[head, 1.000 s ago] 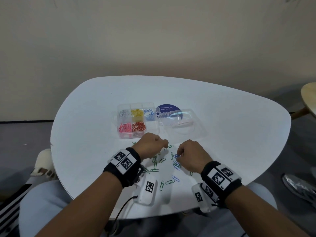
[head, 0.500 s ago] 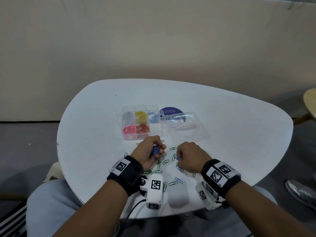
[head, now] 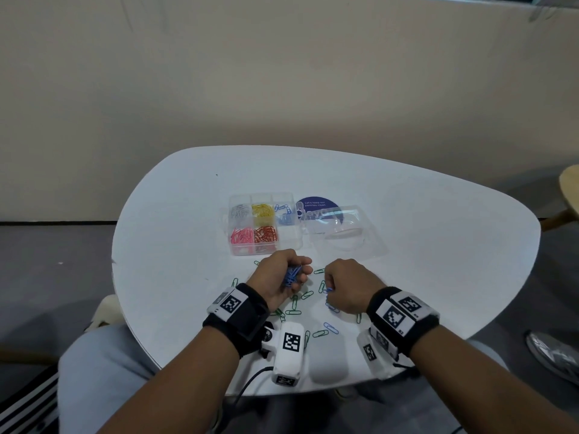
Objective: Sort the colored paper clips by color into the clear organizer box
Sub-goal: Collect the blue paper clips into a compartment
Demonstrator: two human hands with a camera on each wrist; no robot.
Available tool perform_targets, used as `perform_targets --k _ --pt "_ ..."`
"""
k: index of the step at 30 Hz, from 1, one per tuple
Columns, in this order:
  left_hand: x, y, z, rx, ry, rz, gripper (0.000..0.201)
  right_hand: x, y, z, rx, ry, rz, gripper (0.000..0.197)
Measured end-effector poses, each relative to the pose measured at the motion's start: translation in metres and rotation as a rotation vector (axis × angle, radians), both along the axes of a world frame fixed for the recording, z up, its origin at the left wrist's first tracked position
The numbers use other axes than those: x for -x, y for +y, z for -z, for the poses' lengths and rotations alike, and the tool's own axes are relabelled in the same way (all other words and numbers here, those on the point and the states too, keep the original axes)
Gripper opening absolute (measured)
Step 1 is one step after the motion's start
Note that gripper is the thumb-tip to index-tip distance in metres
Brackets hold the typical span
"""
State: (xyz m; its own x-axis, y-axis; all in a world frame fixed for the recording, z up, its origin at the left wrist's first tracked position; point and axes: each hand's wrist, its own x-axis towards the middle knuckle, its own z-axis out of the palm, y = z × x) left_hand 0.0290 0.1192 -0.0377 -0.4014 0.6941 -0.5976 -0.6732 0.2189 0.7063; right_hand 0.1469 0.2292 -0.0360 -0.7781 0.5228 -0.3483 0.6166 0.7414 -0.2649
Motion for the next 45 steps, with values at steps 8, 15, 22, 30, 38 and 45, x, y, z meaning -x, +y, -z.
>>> perform_targets --k 8,15,22,30,38,45 --pt "0.004 0.001 0.003 0.01 -0.013 0.022 0.02 -0.001 0.006 -0.028 0.253 0.294 0.11 0.012" --pt "0.01 0.008 0.004 -0.073 -0.356 0.044 0.034 0.023 0.001 -0.069 0.347 0.529 0.149 0.024" --pt "0.064 0.05 -0.025 -0.048 -0.004 -0.093 0.043 -0.006 0.025 -0.06 0.403 0.902 0.486 0.014" --pt "0.111 0.115 -0.045 -0.101 0.108 -0.322 0.035 -0.041 0.016 -0.023 0.424 0.901 0.537 0.013" --pt "0.106 0.115 -0.028 -0.201 0.229 -0.322 0.035 -0.055 0.01 -0.017 0.451 0.9 0.544 0.013" --pt "0.09 0.062 -0.048 -0.138 0.422 -0.222 0.017 -0.058 0.006 -0.016 0.453 0.836 0.559 0.012"
